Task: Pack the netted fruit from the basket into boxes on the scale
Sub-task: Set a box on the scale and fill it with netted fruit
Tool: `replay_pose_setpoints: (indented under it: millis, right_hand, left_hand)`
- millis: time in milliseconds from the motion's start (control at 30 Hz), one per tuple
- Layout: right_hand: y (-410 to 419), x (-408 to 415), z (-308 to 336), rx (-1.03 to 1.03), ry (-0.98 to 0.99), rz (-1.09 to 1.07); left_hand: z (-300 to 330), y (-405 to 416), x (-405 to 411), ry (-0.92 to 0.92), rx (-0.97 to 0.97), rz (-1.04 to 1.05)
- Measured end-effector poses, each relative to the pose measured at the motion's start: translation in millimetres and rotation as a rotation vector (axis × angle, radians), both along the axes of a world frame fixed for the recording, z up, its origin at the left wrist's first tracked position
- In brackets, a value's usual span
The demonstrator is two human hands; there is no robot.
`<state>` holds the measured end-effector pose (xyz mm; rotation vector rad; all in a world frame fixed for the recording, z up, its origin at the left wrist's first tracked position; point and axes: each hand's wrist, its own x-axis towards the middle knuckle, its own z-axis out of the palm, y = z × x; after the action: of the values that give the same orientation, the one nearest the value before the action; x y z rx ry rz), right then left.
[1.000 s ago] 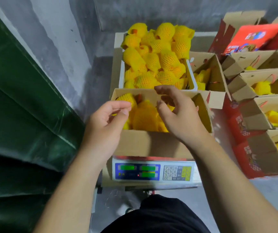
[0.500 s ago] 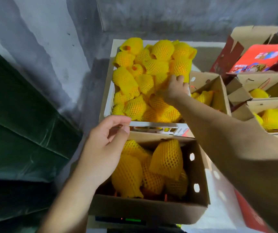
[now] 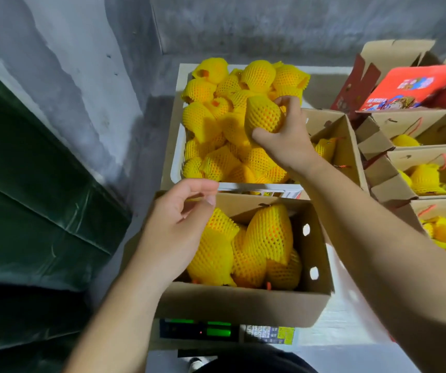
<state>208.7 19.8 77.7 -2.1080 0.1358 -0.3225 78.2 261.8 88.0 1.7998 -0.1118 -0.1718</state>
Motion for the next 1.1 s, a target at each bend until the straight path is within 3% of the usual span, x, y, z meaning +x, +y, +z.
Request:
replay_pose_setpoints:
  millis: [133, 267, 333, 433, 533, 633, 767, 1100]
  right_hand:
    - [1.6, -15.6, 3.6, -0.116, -0.008, 0.037]
    - [-21.0, -2.1, -20.7, -0.354, 0.209, -0.028]
    - [-32.6, 7.5, -35.1, -0.515, 0.425, 0.014]
    - [-36.4, 15.8, -48.6, -0.765, 0.703, 0.138]
    - [-20.6, 19.9, -53.9, -1.049, 0.559, 0.175]
    - [17.3, 26.8, -48.3, -0.97, 0.383, 0.277]
    - [70.0, 37.2, -50.8, -0.883, 0.492, 0.455]
    - [66.7, 50.1, -68.6, -0.739, 0.572, 0.302]
  left_hand:
    - [-4.9, 5.9, -15.9, 0.014, -0.045, -0.013]
    - [-9.3, 15.7, -25.3, -0.008, 0.039, -0.017]
    - [-10.4, 24.1, -24.3, -0.056, 0.213, 0.017]
    - [-4.8, 31.3, -21.3, -0.123, 0.649, -0.035]
    - [3.6, 20.1, -19.2, -0.063, 1.002, -0.168]
    - [7.0, 4.7, -13.3, 0.066, 1.153, -0.153]
    - [9.1, -11.8, 0.9, 0.152, 1.276, -0.141]
    - [4.0, -11.2, -0.9, 0.062, 1.423, -0.081]
